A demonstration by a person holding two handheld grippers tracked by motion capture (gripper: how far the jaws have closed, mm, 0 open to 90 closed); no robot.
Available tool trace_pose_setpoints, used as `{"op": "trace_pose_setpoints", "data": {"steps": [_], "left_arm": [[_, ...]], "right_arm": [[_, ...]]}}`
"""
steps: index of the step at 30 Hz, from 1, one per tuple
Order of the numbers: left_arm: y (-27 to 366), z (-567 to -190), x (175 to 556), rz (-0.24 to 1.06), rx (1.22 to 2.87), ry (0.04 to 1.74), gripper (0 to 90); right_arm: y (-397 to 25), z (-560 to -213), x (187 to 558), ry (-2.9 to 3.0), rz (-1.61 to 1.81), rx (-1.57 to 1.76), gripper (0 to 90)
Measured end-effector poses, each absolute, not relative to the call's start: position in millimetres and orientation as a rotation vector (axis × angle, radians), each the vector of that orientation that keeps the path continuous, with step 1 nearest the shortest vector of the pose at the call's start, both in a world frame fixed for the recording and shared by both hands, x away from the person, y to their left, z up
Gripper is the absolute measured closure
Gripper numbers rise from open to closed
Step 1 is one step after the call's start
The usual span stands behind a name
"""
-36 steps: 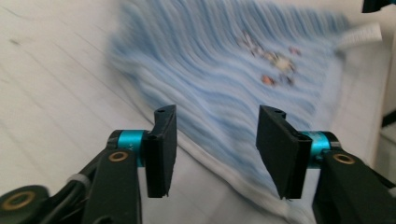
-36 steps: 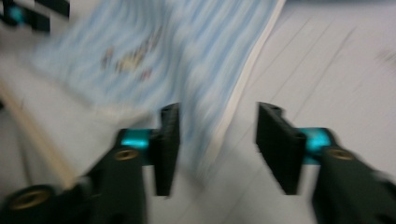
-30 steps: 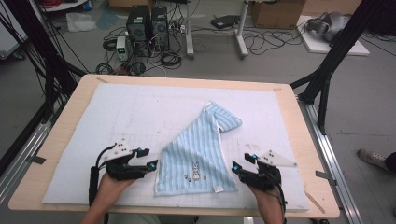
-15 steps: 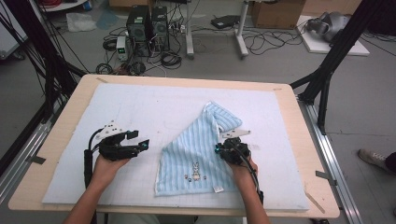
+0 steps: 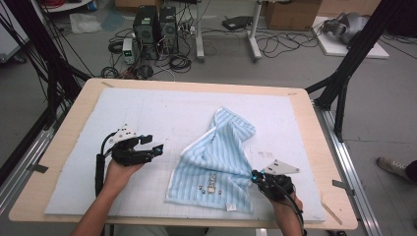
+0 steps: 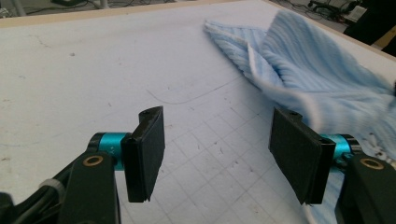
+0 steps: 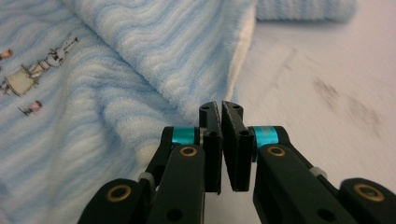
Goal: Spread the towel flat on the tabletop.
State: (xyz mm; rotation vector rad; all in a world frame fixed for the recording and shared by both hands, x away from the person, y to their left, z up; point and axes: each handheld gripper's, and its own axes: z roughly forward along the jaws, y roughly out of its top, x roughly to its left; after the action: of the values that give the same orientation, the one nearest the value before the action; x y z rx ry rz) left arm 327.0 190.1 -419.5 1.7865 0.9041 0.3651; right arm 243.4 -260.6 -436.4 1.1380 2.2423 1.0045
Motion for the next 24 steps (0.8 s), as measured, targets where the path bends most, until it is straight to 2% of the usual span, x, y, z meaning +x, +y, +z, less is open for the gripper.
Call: {"op": "trace_pose_setpoints", "data": {"steps": [5,7,9,12,15,17,21,22,24], "left_arm": [[188,-421,329,0.359,1.781,0.910,36.7],[186,-422,330,0.350,1.776,0.913,36.7],[184,-422,330,0.349,1.781,0.906,37.2],[183,-423,331,0.350,1.782,0.904,37.3],[183,-420,334,0.352,1.781,0.902,37.5],[181,-416,336,0.360,1.780,0.893,37.7],[179,-414,340,0.362,1.784,0.891,37.7],[179,-412,341,0.363,1.784,0.889,37.7],[177,-410,343,0.363,1.788,0.883,37.7]], "right_arm": [[-284,-439,225,2.233,0.963,1.205,86.5],[-291,-440,222,2.234,0.959,1.224,82.0],[-294,-438,221,2.215,1.007,1.249,71.0],[-293,-428,227,2.128,1.152,1.261,63.7],[-288,-420,238,2.084,1.219,1.261,60.7],[-270,-414,265,2.083,1.237,1.233,58.0],[-246,-423,293,2.144,1.185,1.232,60.8],[-240,-428,300,2.170,1.144,1.238,64.2],[-232,-437,309,2.221,1.055,1.247,76.7]]}}
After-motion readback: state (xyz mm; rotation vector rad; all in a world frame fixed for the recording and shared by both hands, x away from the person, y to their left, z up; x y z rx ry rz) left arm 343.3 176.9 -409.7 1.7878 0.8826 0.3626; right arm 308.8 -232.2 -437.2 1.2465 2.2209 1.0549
